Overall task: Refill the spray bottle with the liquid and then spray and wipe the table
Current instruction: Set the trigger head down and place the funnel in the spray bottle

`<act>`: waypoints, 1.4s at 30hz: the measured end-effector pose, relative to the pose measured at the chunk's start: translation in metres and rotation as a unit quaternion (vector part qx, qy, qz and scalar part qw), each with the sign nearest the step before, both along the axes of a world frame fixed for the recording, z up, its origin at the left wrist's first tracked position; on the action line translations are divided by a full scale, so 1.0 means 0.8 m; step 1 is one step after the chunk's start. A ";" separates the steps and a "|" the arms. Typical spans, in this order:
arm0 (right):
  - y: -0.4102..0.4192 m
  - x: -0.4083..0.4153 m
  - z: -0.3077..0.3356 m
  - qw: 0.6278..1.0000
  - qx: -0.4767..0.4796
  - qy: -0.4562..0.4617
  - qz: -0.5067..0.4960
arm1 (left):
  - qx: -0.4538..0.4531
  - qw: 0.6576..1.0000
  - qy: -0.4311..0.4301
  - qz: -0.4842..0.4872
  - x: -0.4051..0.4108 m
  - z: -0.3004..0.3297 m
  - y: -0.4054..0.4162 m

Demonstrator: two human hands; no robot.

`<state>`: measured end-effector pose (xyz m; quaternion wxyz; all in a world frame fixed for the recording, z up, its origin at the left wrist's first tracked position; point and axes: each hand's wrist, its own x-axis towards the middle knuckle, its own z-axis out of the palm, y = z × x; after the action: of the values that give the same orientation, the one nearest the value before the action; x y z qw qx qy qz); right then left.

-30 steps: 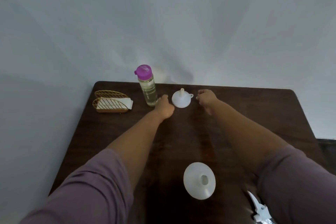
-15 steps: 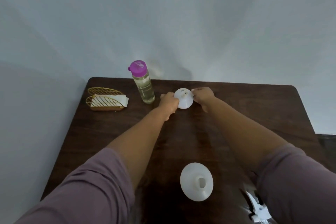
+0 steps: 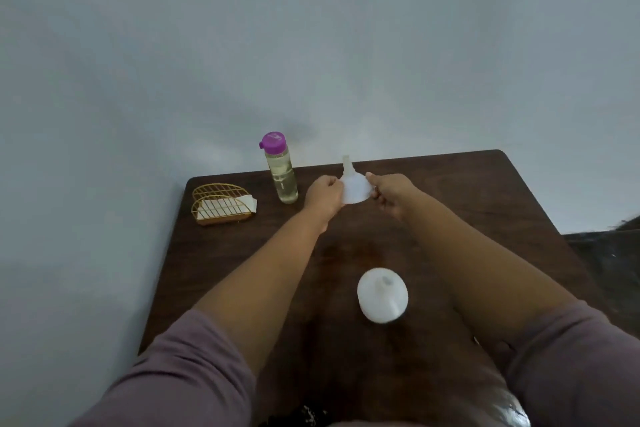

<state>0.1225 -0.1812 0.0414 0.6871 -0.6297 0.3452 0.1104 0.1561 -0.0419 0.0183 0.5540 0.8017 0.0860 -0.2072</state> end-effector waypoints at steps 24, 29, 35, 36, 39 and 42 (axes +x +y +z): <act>0.005 -0.211 0.083 0.972 -0.152 -0.170 -0.055 | -0.254 0.967 -0.019 0.019 -0.208 0.107 -0.002; -0.001 -0.224 0.078 0.988 -0.060 -0.127 -0.068 | -0.229 0.973 0.008 0.031 -0.234 0.100 -0.018; -0.008 -0.228 0.061 0.991 0.003 -0.124 -0.043 | -0.215 0.974 0.015 0.063 -0.251 0.082 -0.024; -0.010 -0.229 0.057 0.991 0.014 -0.133 -0.026 | -0.206 0.976 0.008 0.064 -0.252 0.077 -0.024; -0.013 -0.233 0.049 0.990 0.031 -0.139 0.016 | -0.189 0.980 -0.005 0.061 -0.259 0.067 -0.022; -0.015 -0.234 0.040 0.989 0.035 -0.142 0.025 | -0.183 0.981 0.002 0.062 -0.267 0.064 -0.020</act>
<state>-0.0650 -0.1934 0.0734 0.7476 -0.6230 0.2248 0.0490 -0.0572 -0.0581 0.0694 0.7031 0.6794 0.0969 -0.1862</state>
